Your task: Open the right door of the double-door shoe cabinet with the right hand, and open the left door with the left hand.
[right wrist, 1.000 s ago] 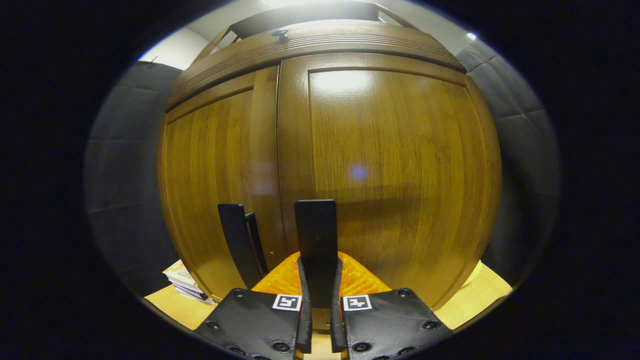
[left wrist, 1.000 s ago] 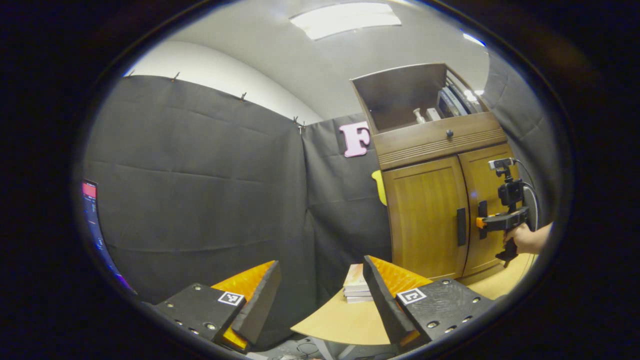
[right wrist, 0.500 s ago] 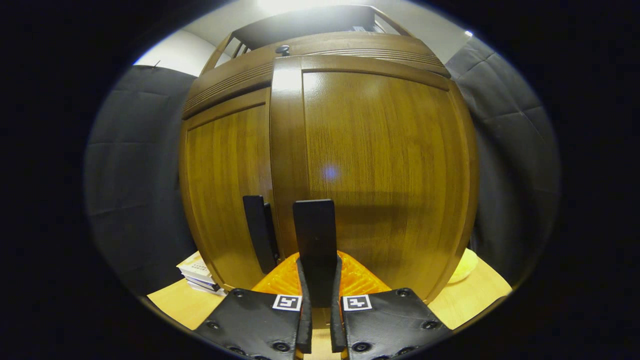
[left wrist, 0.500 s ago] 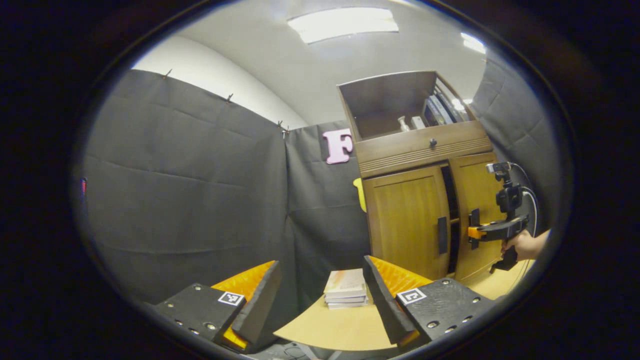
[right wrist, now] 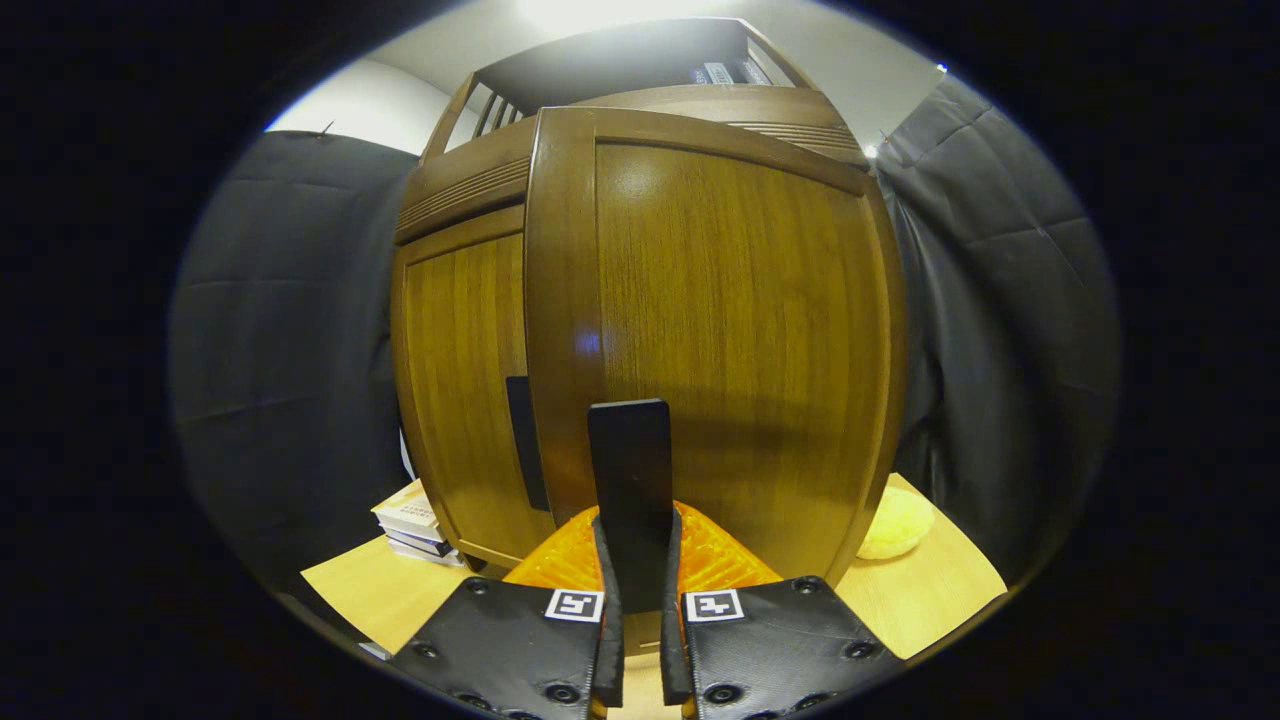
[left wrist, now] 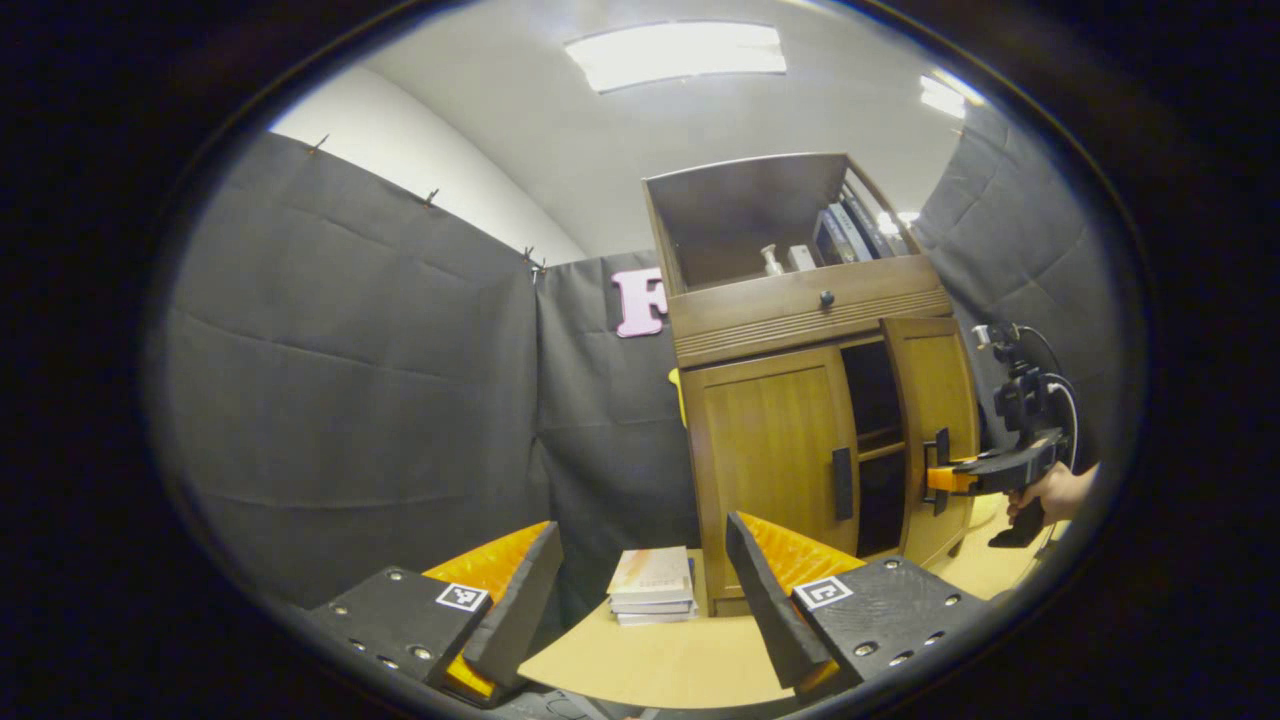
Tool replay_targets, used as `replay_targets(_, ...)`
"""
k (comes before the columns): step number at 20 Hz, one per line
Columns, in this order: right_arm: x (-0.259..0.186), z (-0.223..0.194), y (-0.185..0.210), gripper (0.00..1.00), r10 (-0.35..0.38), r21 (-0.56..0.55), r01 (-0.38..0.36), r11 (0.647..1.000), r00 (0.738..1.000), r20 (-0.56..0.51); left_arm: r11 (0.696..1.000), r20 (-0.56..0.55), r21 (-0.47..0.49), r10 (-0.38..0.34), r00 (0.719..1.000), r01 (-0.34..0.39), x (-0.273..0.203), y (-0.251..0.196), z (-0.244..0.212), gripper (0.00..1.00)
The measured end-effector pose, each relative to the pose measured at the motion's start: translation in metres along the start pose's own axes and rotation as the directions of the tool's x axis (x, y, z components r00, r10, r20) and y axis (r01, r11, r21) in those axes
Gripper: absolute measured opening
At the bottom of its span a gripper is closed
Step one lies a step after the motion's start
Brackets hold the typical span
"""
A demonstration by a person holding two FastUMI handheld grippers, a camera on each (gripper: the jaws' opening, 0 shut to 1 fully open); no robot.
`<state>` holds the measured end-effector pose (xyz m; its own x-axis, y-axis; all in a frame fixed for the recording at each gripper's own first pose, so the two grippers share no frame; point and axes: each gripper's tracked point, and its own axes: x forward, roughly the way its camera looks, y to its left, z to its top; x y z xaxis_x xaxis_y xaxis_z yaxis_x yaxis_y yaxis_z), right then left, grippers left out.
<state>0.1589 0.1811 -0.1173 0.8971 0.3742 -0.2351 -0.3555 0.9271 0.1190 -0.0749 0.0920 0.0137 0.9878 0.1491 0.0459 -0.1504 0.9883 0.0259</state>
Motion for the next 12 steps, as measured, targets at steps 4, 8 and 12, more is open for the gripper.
replay_targets(4, -0.024, -0.002, -0.013, 0.12, -0.003, 0.001, 0.003, 1.0, 1.0, -0.001, 0.999, 0.004, -0.008, -0.048, 0.999, 0.048, 0.0, -0.006, 0.001, 0.95)
replay_targets(8, -0.046, -0.007, -0.029, 0.13, -0.002, 0.004, 0.002, 1.0, 1.0, -0.003, 0.995, 0.009, -0.019, -0.102, 0.995, 0.102, 0.0, -0.014, 0.003, 0.96)
replay_targets(12, -0.062, -0.008, -0.045, 0.12, -0.011, -0.004, 0.011, 1.0, 1.0, -0.005, 0.987, 0.019, -0.03, -0.159, 0.987, 0.159, 0.0, -0.021, 0.005, 0.96)
